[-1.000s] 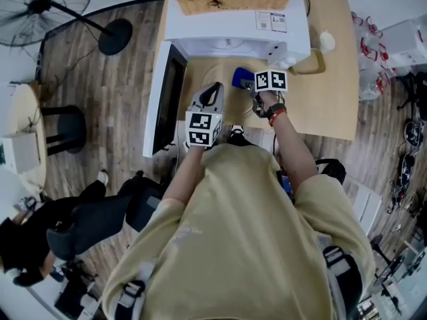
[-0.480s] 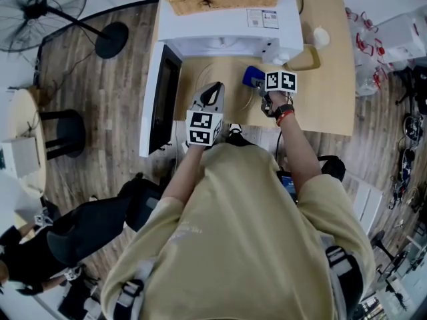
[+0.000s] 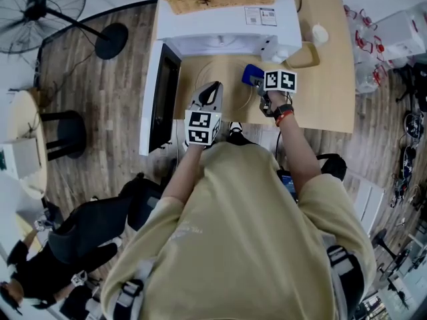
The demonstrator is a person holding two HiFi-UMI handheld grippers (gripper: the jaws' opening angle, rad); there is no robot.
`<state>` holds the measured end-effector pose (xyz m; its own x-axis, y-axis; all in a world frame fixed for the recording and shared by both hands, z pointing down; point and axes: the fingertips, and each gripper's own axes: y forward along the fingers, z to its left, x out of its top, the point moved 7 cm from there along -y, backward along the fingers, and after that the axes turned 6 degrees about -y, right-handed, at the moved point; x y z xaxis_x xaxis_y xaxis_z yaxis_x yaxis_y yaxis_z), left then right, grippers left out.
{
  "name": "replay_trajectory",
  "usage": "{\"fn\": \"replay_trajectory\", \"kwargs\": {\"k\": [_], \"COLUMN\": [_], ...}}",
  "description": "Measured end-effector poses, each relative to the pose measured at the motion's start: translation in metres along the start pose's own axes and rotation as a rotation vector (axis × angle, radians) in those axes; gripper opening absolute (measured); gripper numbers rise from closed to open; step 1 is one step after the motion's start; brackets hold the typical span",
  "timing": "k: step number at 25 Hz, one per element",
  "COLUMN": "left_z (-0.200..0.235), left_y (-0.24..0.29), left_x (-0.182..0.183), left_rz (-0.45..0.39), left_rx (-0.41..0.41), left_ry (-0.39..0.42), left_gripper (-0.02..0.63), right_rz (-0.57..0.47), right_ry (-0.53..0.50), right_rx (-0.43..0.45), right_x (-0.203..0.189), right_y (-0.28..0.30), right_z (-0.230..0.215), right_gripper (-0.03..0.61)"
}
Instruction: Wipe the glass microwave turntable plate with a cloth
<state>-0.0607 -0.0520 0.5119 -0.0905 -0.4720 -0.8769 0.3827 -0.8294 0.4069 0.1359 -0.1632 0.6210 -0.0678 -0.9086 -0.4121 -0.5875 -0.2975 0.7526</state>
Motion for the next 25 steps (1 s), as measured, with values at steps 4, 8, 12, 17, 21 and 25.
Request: {"fn": "replay_trajectory", "kwargs": {"k": [4,8,12,17,21,25], "left_z": [0.012,0.020,0.030,0.043,0.051,0.058], "left_y": [-0.009,-0.019,-0.031,-0.045,-0.056,-0.063], "left_x": [-0.001,-0.003,-0.007,-0.011,-0.014,-0.016], "left_rz": [-0.008,-0.013,-0.019,-0.031,-0.030,-0.032], "left_rx": [0.044,0.078,0.119,0.166,0.199,0.225], "left_ry": [-0.017,-0.032,-0.046,-0.064,-0.078,-0.088], "left_gripper": [0.034,0.034,0.034,0.034,0.034,0.034], "right_rz": [-0.003,0.040,0.102,0.169,0.210,0.240], "right_ry": [-0.053,-0.107,-0.138,-0.168,-0.186,-0.206], "right_rx": [0.077,0.139,0.192,0.245,0.263,0.261], "right_x": [0.003,-0.002,-0.012,-0.023,-0.031,-0.035], "right_y": [0.011,0.032,0.058,0.085,0.099,0.110], "right_z": [0.037,0.074,0.105,0.136,0.152,0.158], "right_gripper": [0.141,0.142,0.141,0.141,0.142,0.142]}}
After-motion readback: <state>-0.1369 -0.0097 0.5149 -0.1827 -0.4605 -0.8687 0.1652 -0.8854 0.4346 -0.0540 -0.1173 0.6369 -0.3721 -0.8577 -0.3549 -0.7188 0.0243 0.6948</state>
